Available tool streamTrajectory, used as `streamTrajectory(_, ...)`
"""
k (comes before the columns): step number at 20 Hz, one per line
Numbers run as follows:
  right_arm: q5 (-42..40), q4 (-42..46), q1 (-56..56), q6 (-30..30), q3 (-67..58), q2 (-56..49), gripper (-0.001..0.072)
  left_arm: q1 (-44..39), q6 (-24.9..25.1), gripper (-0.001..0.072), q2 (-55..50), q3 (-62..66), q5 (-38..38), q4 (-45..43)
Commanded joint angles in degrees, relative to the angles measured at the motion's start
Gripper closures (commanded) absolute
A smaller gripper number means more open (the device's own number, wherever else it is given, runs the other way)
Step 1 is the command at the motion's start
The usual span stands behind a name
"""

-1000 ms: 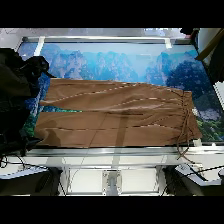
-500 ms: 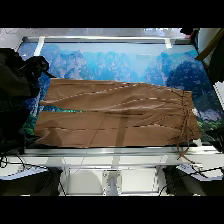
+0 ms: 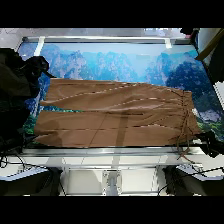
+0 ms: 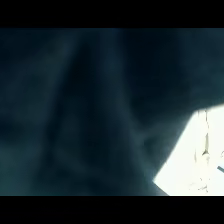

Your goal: Fold the clothes and pants, and hang the long-sleeved shirts on hangers.

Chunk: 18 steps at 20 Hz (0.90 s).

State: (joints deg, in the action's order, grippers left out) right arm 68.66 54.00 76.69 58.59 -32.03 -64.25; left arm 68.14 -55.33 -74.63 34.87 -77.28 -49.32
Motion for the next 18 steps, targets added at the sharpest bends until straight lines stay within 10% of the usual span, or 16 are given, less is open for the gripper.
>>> streamTrajectory(1,-4.57,-2.95,-0.81,-1.75,1.42,-0.09,0.016,-0.02,0.07,0.0698,0.07,0.04,0.42,0.04)
streamTrajectory(10,-18.78,-12.17,-14.21,-1.4,1.36,-7.89,0.0163,0.0,0.04,0.0698,0.07,0.04,1.11,-0.13)
streamTrajectory(15,-10.64,-15.65,-14.1,-4.26,-3.78,-7.17,0.0671,-0.02,-0.92,0.0699,0.39,0.07,0.94,-0.09)
streamTrajectory(18,-5.29,-14.82,-13.46,-3.39,-8.39,-2.51,0.0672,0.0,-1.75,0.0699,4.79,1.55,-0.2,-0.04)
